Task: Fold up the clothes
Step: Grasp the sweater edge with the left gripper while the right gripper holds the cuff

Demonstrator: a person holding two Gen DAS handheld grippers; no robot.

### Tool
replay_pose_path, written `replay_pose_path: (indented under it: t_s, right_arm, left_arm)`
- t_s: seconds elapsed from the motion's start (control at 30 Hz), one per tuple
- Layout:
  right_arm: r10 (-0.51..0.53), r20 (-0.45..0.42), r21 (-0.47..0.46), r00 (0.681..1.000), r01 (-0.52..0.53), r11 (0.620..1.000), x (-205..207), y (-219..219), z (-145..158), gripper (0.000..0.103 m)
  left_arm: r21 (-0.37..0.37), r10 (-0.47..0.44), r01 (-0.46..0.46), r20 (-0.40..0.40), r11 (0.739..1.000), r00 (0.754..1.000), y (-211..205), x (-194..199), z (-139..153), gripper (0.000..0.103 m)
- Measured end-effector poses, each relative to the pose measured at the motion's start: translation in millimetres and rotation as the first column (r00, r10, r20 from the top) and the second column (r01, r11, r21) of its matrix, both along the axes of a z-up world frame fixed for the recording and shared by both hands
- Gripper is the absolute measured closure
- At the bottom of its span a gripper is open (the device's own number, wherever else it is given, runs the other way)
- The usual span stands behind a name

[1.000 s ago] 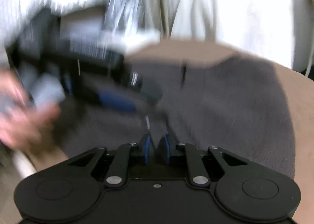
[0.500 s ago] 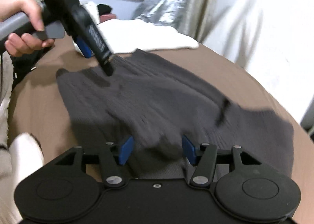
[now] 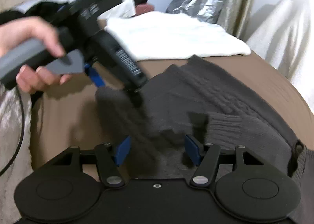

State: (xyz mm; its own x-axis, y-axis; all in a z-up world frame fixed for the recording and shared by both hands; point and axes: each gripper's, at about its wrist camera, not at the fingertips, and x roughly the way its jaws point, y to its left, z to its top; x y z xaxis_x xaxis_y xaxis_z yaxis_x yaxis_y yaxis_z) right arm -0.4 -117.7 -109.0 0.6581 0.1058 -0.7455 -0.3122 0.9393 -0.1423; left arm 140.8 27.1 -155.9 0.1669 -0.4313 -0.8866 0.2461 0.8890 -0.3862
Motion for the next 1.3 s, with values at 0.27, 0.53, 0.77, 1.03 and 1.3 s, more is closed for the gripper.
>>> replay_pose_path:
  t_s: [0.27,0.53,0.77,1.03,1.3]
  right_arm:
    - [0.069,-0.025,-0.071,0.997,-0.071,0.995,-7.0,23.5,-16.5,0.016]
    - [0.018,0.06,-0.195,0.998,-0.006,0.981,-3.2,40.1,-26.6,0.016]
    - [-0.064,0.208,-0.226,0.976,0.112,0.968,9.0,24.6,-14.0,0.065]
    - [-0.281,0.21,0.002,0.936,0.287,0.958,9.0,-38.7,8.4,0.087]
    - [-0.329,0.225,0.103,0.917,0.313,0.944,-25.6,-75.7,16.9,0.087]
  left_arm:
    - [-0.356,-0.033,0.008,-0.065,0.934,0.997,-3.7,-3.2,8.4,0.095]
    - [-0.569,-0.102,0.062,-0.038,0.82,0.994,-0.9,-9.4,23.4,0.095]
    - [-0.622,-0.226,0.228,0.084,0.749,0.97,-6.6,-21.4,41.4,0.093]
    - [-0.473,0.007,0.091,0.201,0.876,0.98,6.0,-11.4,69.3,0.01]
    - [-0.469,0.057,-0.219,-0.334,0.856,0.941,-42.7,53.8,-22.9,0.002]
